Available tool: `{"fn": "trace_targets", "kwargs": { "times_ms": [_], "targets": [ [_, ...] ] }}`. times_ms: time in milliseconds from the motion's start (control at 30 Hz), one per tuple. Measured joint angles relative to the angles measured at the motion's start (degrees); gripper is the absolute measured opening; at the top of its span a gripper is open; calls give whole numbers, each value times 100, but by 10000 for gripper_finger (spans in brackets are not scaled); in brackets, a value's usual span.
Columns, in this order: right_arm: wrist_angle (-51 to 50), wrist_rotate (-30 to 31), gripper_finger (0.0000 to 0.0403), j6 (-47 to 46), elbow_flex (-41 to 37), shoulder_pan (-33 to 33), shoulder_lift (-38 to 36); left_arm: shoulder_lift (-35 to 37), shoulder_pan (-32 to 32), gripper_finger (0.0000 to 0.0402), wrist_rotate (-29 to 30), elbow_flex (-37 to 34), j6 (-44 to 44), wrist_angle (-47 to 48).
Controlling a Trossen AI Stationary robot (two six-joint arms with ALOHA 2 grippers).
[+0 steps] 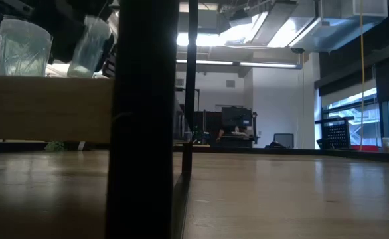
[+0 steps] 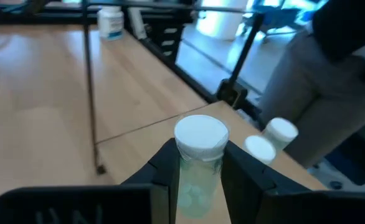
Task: Pick and place medicine bottles onto shelf by color
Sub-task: Put the small blue pill bottle on the shelf aligned with the other small blue pill bottles
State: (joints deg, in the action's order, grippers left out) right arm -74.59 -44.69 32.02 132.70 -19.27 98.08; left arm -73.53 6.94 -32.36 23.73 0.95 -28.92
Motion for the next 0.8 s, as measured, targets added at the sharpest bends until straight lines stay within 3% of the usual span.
{"fn": "trace_targets", "kwargs": {
  "times_ms": [133, 367, 800],
  "targets": [
    [-52, -301, 193, -1, 0, 0, 0, -364, -33, 80, -234, 2, 26, -656],
    [-242, -637, 193, 1, 0, 2, 2, -801, -61, 80, -419, 2, 139, -801],
    [-361, 206, 193, 6, 0, 0, 2, -945, -241, 80, -468, 2, 168, -984]
  ]
}}
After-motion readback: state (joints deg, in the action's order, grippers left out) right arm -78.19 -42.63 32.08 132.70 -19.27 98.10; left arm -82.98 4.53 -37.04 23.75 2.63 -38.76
